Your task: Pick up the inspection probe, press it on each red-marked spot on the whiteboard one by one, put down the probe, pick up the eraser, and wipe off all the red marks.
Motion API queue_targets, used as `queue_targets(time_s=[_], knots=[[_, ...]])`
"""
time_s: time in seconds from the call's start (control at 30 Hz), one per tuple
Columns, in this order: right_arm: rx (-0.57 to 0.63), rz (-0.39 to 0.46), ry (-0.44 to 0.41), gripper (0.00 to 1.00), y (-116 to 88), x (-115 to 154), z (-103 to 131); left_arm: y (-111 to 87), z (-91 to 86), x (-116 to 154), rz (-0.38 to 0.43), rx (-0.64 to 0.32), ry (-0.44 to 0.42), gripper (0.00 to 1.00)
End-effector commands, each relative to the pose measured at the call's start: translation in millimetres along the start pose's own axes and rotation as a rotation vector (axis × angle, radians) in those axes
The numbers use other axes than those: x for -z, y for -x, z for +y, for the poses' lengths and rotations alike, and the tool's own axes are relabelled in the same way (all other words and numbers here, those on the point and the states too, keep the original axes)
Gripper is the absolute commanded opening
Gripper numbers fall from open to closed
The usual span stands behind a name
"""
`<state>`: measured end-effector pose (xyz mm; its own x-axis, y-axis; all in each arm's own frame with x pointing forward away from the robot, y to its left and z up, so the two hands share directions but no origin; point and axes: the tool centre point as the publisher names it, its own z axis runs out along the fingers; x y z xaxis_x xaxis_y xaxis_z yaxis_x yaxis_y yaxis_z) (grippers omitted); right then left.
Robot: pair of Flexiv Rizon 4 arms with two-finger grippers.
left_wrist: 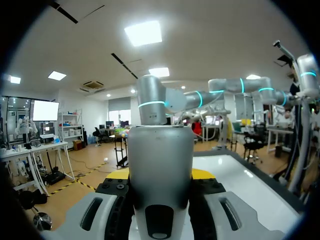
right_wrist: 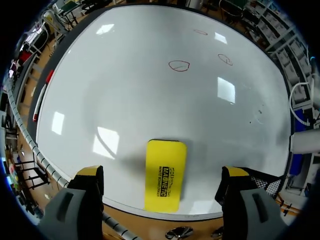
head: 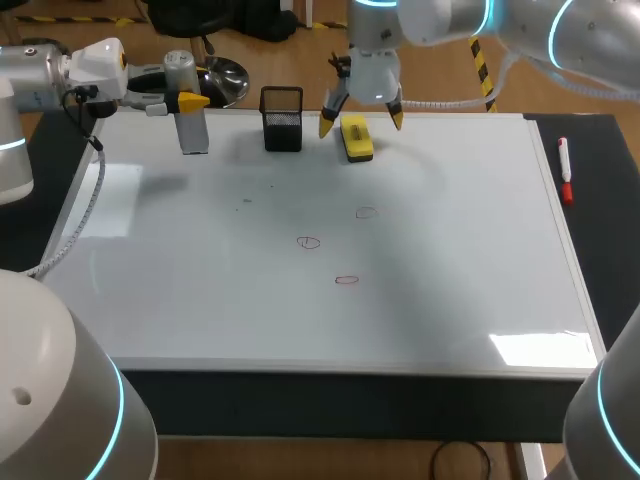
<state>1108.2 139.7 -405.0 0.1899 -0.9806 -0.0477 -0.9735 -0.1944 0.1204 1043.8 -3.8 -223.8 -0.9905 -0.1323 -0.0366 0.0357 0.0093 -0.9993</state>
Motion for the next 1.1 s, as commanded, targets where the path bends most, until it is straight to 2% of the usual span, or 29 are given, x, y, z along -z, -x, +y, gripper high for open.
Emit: queue_targets(time_s=[0.03,0.67,0.9,1.0,1.07,1.1], knots=[[-0.002,0.009,0.03,1.0,-1.8,-4.4,-10.5,-0.5,-1.2,-0.2,-0.002,-0.001,0.001,0.0],[-0.097,0.043,0.047,1.0,1.8,-27.2,-20.7,-0.5,-1.2,-0.2,-0.002,-0.001,0.001,0.0],[-0.136,0.054,0.042,1.0,-2.9,-31.4,-20.6,-0.5,-1.2,-0.2,-0.002,-0.001,0.001,0.0],[-0.146,0.053,0.043,0.73,-5.4,-32.4,-20.2,-0.5,-1.2,-0.2,-0.002,-0.001,0.001,0.0],[-0.146,0.055,0.045,0.6,-5.8,-32.7,-20.0,-0.5,-1.2,-0.2,-0.002,-0.001,0.001,0.0],[-0.147,0.057,0.046,0.48,-5.9,-32.8,-19.8,-0.5,-1.2,-0.2,-0.002,-0.001,0.001,0.0]])
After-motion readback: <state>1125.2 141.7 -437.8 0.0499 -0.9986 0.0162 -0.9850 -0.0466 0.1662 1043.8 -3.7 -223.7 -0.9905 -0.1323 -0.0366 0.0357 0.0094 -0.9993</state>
